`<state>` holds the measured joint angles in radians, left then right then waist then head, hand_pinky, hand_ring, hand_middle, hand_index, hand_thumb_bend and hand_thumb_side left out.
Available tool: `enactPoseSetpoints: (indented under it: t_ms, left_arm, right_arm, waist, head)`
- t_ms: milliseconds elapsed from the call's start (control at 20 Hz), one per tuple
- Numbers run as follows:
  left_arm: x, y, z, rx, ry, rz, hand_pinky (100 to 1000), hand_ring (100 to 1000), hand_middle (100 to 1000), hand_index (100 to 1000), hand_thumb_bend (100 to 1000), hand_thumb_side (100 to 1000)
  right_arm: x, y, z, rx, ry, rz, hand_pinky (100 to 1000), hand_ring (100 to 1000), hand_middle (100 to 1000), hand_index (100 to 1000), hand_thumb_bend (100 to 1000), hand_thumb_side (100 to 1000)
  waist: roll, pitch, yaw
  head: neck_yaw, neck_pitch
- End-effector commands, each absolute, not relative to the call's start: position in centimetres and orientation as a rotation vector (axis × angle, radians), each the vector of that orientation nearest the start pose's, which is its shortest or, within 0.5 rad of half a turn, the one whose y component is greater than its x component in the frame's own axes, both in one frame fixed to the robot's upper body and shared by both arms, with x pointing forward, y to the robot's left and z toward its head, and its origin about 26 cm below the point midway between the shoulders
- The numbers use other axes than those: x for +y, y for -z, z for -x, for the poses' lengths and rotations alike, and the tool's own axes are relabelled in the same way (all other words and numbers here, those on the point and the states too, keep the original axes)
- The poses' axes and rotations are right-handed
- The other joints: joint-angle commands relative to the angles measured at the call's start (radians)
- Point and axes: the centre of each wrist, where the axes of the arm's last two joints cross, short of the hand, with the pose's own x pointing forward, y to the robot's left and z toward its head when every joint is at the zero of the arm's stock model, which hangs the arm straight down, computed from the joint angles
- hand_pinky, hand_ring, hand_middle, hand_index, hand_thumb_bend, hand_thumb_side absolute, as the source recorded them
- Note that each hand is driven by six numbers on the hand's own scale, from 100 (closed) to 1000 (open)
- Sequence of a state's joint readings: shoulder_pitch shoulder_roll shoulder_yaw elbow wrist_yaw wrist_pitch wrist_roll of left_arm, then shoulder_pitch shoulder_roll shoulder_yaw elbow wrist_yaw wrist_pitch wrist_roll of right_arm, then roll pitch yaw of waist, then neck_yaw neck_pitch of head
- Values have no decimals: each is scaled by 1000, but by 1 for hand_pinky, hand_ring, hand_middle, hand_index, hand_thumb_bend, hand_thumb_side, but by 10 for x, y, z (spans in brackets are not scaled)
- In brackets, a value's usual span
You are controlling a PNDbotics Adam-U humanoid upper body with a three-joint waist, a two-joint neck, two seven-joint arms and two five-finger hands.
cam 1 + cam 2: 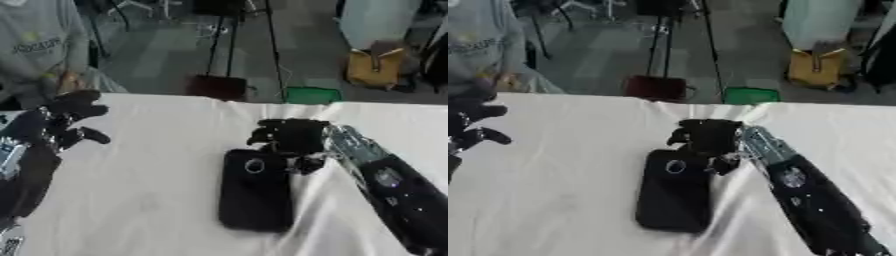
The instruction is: Pick up objects on the table and place them in the box.
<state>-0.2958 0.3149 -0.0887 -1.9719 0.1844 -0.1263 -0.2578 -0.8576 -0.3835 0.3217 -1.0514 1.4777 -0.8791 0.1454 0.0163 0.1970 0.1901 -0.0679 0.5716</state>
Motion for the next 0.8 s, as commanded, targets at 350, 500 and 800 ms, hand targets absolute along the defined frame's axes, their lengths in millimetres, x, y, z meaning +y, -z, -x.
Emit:
enactPoseSetpoints:
  t_ms: [350, 500, 800]
  left_arm:
    - [241, -193, -301, -2305, 648, 260, 641, 843, 837, 821, 176, 953]
    - [241, -193, -301, -2305, 650, 261, 642, 844, 837, 821, 176, 954]
    - [242, -193, -301, -2305, 650, 259, 641, 844, 837, 821, 176, 956]
  right_arm:
    - [-213, -178, -449, 1372, 2594, -844, 1000, 965, 943, 892, 312, 171]
    - [-214, -182, -447, 1389, 2587, -837, 1000, 964, 943, 920, 311, 176]
    - [-216, -202, -442, 1505, 2495, -851, 1000, 952, 930, 910, 323, 283]
  waist:
    - [-1, -22, -4]
    - [0, -22, -7]
    - [3, -19, -15]
  head:
    - [7, -4]
    - [7, -6]
    - [11, -6]
